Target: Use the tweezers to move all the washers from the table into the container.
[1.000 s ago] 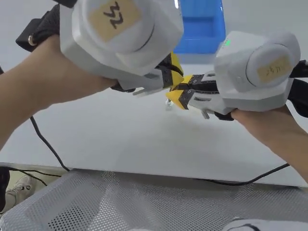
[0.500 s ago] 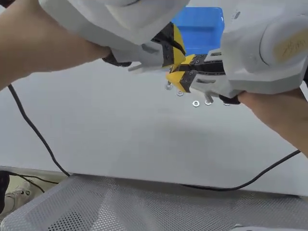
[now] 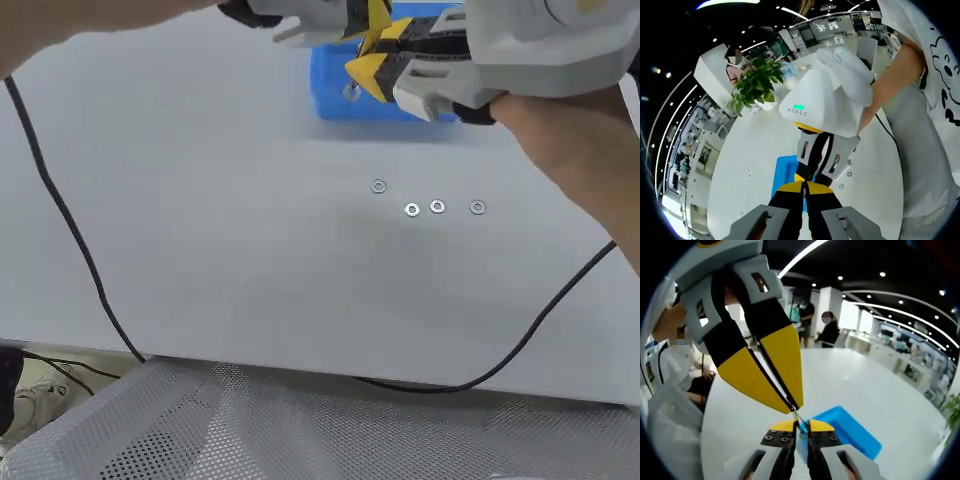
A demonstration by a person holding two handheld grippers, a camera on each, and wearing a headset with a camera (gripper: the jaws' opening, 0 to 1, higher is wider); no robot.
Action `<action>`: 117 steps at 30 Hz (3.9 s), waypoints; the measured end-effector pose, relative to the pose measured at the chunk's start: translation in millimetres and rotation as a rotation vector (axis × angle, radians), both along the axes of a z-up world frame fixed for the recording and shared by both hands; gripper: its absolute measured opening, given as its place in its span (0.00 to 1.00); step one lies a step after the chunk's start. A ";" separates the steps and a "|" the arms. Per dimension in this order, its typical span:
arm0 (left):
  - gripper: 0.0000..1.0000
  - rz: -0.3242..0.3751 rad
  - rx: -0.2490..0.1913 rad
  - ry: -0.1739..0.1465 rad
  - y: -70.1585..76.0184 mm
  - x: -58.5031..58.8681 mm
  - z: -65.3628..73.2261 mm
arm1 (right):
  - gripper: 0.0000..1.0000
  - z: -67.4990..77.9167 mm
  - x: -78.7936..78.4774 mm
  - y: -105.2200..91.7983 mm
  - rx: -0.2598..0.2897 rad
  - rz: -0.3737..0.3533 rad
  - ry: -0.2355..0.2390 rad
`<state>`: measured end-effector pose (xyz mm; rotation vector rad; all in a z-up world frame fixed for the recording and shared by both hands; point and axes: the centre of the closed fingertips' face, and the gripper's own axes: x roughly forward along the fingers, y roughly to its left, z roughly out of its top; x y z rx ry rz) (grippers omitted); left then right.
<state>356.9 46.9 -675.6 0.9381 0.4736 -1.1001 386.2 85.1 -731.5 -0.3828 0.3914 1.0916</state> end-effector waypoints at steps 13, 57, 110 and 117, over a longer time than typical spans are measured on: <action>0.00 0.010 0.050 -0.066 7.1 37.4 -16.9 | 0.04 -18.5 38.4 7.8 -0.017 -0.047 -0.019; 0.00 0.170 -0.028 0.012 11.1 65.0 -71.7 | 0.06 -67.5 57.1 13.0 -0.053 -0.131 0.116; 0.00 0.162 -0.105 0.130 -2.8 -46.1 -52.4 | 0.06 -57.8 -51.3 -26.9 0.009 -0.087 0.163; 0.00 0.174 -0.126 0.147 -7.8 -37.1 -63.0 | 0.06 -66.3 -48.3 -28.4 0.010 -0.103 0.199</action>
